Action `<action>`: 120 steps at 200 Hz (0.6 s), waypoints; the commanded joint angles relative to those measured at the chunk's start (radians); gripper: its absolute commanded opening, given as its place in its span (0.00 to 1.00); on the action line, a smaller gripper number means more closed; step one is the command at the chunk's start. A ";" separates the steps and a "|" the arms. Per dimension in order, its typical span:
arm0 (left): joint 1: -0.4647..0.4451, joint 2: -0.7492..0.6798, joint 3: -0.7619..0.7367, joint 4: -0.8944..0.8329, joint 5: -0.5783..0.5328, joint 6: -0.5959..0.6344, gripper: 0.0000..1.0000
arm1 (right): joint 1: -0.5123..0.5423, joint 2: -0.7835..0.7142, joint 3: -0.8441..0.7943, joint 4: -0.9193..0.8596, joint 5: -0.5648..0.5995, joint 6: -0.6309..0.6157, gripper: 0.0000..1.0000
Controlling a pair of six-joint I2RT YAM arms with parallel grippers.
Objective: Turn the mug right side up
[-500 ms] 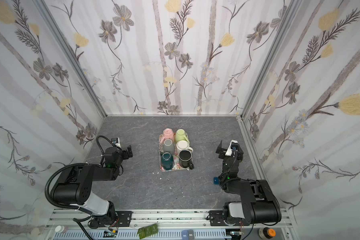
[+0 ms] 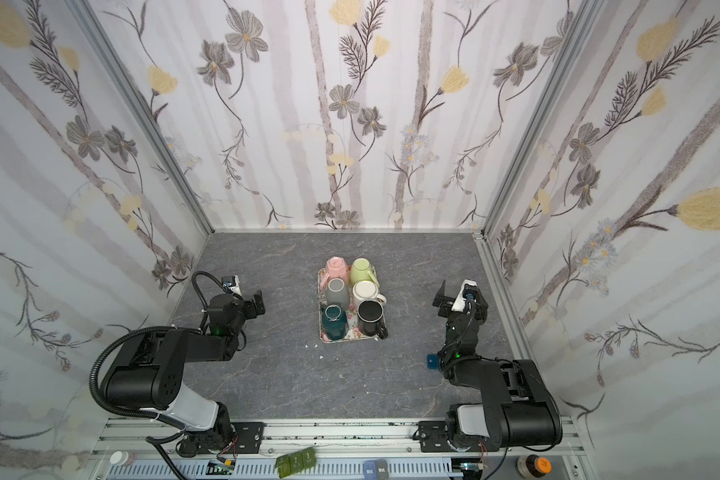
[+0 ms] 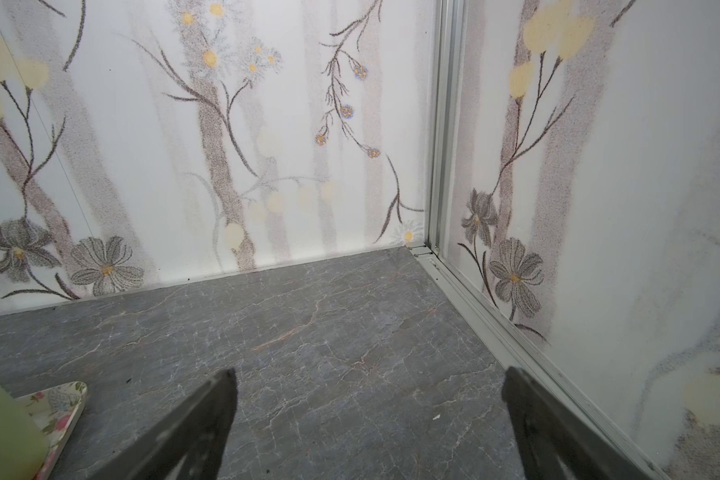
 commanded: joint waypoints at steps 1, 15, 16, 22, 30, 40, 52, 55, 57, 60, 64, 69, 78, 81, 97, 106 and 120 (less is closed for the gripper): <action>0.002 -0.001 0.001 0.036 0.001 -0.004 1.00 | -0.001 0.001 0.008 0.031 -0.011 -0.004 1.00; 0.002 -0.001 0.001 0.037 0.001 -0.004 1.00 | -0.001 0.003 0.009 0.028 -0.010 -0.005 1.00; 0.001 -0.001 0.001 0.037 0.001 -0.004 1.00 | -0.001 0.003 0.008 0.029 -0.010 -0.005 1.00; 0.002 -0.001 0.002 0.035 0.001 -0.004 1.00 | -0.001 0.003 0.008 0.029 -0.010 -0.004 1.00; 0.002 0.000 0.002 0.036 0.001 -0.004 1.00 | 0.000 0.002 0.008 0.030 -0.011 -0.006 1.00; 0.002 0.000 0.001 0.035 0.001 -0.004 1.00 | -0.001 0.003 0.008 0.028 -0.011 -0.005 1.00; 0.001 -0.001 0.001 0.036 0.001 -0.004 1.00 | -0.001 0.001 0.008 0.030 -0.010 -0.006 1.00; 0.001 -0.001 0.001 0.038 0.001 -0.004 1.00 | 0.000 0.001 0.008 0.031 -0.010 -0.006 1.00; 0.002 0.000 0.002 0.036 0.001 -0.004 1.00 | 0.000 0.002 0.008 0.031 -0.010 -0.005 1.00; 0.002 -0.001 0.001 0.036 0.001 -0.004 1.00 | 0.000 0.002 0.008 0.030 -0.011 -0.005 1.00; 0.002 -0.001 0.002 0.036 0.001 -0.004 1.00 | -0.001 0.001 0.008 0.031 -0.010 -0.005 1.00; 0.002 0.001 0.001 0.036 0.001 -0.004 1.00 | -0.001 0.001 0.007 0.030 -0.010 -0.005 1.00; 0.002 -0.001 0.001 0.035 0.001 -0.004 1.00 | -0.001 0.000 0.005 0.034 -0.009 -0.006 1.00; 0.002 -0.001 0.001 0.035 0.001 -0.004 1.00 | 0.000 0.000 0.004 0.036 -0.009 -0.005 1.00; 0.001 -0.001 0.000 0.038 -0.001 -0.004 1.00 | 0.004 -0.003 0.005 0.042 0.010 -0.009 1.00; 0.001 -0.002 -0.001 0.038 -0.001 -0.003 1.00 | 0.009 -0.034 0.019 -0.029 0.025 -0.001 1.00; 0.001 -0.006 -0.002 0.036 0.018 0.001 1.00 | 0.019 -0.043 0.032 -0.060 0.021 -0.015 1.00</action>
